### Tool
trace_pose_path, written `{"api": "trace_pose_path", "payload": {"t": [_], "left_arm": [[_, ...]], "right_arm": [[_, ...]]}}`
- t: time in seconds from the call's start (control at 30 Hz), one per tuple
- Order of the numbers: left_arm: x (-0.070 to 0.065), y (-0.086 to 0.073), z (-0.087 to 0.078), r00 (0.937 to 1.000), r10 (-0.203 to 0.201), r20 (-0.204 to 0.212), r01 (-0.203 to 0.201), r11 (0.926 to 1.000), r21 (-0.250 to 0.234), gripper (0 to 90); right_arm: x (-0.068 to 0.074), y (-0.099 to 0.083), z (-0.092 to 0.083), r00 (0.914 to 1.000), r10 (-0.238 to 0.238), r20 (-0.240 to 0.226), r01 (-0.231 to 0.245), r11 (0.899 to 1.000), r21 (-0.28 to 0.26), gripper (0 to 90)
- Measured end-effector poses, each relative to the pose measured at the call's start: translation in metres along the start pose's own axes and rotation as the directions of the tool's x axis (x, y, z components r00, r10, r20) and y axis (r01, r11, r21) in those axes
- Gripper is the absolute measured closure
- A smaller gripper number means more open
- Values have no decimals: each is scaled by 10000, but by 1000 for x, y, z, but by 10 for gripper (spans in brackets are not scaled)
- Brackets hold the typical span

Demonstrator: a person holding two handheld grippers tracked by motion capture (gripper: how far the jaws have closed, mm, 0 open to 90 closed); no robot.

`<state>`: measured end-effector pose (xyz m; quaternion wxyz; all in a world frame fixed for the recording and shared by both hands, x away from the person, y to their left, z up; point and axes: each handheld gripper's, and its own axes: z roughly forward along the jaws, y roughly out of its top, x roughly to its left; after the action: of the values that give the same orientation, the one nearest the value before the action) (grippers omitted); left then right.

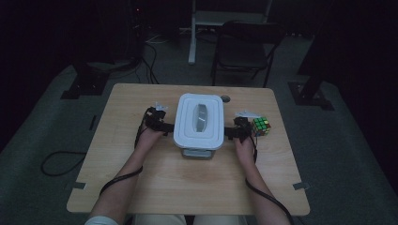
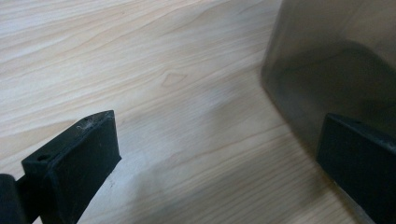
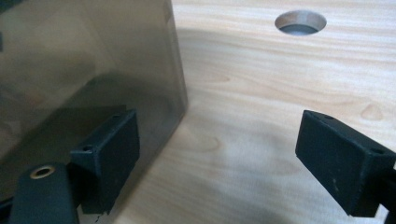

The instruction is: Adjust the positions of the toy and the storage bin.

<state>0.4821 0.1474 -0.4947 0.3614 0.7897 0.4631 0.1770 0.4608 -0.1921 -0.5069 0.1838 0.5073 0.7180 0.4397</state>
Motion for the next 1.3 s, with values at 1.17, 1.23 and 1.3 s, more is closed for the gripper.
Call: {"api": "trace_pose_path", "payload": {"t": [1.17, 1.23, 1.3], "left_arm": [[-40, -33, -48, 9957, 920, -131, -916, 9953, 314, 16], [-41, -34, -49, 9954, 947, -115, -943, 9950, 318, 16], [-46, -38, -54, 9945, 1040, -82, -1037, 9940, 334, 16]], "right_arm": [[25, -33, -51, 9905, -753, -1148, 767, 9970, 75, 180], [25, -33, -51, 9905, -753, -1148, 767, 9970, 75, 180], [26, -38, -57, 9893, -757, -1246, 769, 9970, 51, 180]]}}
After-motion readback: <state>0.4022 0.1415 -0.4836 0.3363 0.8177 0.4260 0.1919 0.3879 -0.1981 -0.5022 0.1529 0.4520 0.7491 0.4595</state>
